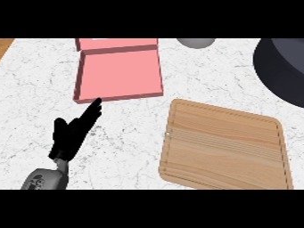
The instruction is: Pick the lemon from the cutting board and place it in the pot
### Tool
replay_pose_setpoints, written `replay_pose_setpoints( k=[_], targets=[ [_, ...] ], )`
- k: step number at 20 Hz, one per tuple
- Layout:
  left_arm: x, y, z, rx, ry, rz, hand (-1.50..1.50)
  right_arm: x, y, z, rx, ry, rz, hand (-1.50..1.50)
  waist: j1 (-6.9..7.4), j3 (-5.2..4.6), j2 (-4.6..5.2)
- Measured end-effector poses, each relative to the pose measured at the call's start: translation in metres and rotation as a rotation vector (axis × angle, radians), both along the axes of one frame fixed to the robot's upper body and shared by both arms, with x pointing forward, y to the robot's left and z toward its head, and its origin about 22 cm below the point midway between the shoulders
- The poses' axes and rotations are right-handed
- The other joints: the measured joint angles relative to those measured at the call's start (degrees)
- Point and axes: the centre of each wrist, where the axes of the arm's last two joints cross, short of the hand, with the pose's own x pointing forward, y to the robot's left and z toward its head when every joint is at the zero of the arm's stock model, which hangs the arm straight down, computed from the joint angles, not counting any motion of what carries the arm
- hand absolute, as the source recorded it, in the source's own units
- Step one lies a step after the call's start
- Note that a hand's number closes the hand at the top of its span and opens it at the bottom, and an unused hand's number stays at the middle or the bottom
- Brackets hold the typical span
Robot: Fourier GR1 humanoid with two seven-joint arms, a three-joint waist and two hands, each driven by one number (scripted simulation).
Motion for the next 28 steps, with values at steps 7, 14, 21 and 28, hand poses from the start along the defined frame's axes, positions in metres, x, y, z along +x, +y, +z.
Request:
replay_pose_setpoints(
  k=[7, 14, 21, 28],
  targets=[
    [0.007, -0.004, 0.004, 0.008, -0.006, -0.021, 0.0, 0.045, 0.013, 0.014, -0.073, 0.154, 0.003, 1.5, 1.14, 0.04, 0.44],
    [0.012, -0.009, 0.006, 0.01, -0.017, -0.047, 0.0, 0.067, 0.025, 0.0, -0.284, 0.407, -0.067, 1.5, 2.38, 0.03, 0.95],
    [0.011, -0.016, 0.006, 0.006, -0.017, -0.063, 0.0, 0.089, 0.04, -0.025, -0.146, 0.713, -0.112, -1.5, 3.06, 0.06, 1.24],
    [0.008, -0.009, 0.005, -0.005, -0.026, -0.057, 0.0, 0.104, 0.059, -0.04, -0.02, 0.709, -0.076, -1.5, 2.64, 0.21, 1.28]
  ],
)
